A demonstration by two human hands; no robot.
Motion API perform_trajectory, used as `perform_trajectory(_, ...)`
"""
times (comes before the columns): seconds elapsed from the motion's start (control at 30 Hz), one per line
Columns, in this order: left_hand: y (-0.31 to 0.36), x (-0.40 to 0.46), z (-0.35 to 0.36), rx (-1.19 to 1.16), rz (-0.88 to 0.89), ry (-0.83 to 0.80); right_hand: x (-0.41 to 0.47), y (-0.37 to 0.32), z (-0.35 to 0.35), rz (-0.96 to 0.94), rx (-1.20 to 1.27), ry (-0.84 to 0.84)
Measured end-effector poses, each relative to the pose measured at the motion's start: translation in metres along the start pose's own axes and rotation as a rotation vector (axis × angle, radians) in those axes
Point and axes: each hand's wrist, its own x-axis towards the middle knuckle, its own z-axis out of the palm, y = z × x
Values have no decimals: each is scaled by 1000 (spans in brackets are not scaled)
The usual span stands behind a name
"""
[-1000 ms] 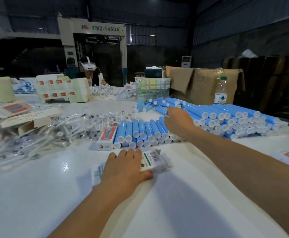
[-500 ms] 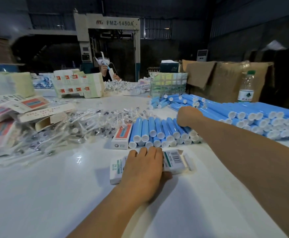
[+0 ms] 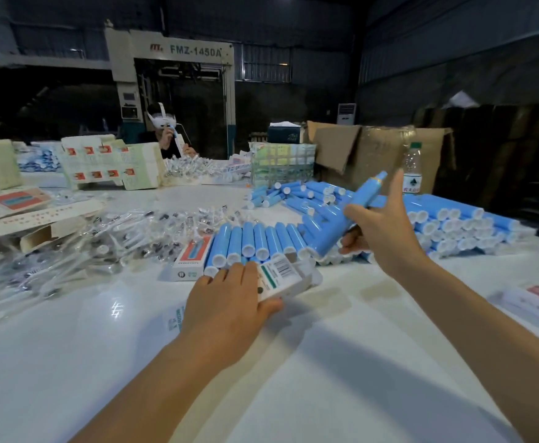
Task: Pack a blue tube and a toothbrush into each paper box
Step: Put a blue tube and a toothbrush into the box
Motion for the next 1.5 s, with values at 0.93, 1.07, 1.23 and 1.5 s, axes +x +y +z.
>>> perform_trajectory(0.93, 6, -5, -7, 38, -107, 14, -69, 41, 18, -127, -172, 25)
perform_trajectory(1.07, 4, -5, -4, 49, -114, 23, -79, 42, 27, -144, -174, -114)
perform_trajectory(1.23, 6, -5, -2, 75, -88, 39, -85, 43, 32, -120, -213, -187)
perform_trajectory(1.5, 9, -8, 0, 117, -62, 74, -85, 44, 32, -56, -227, -184)
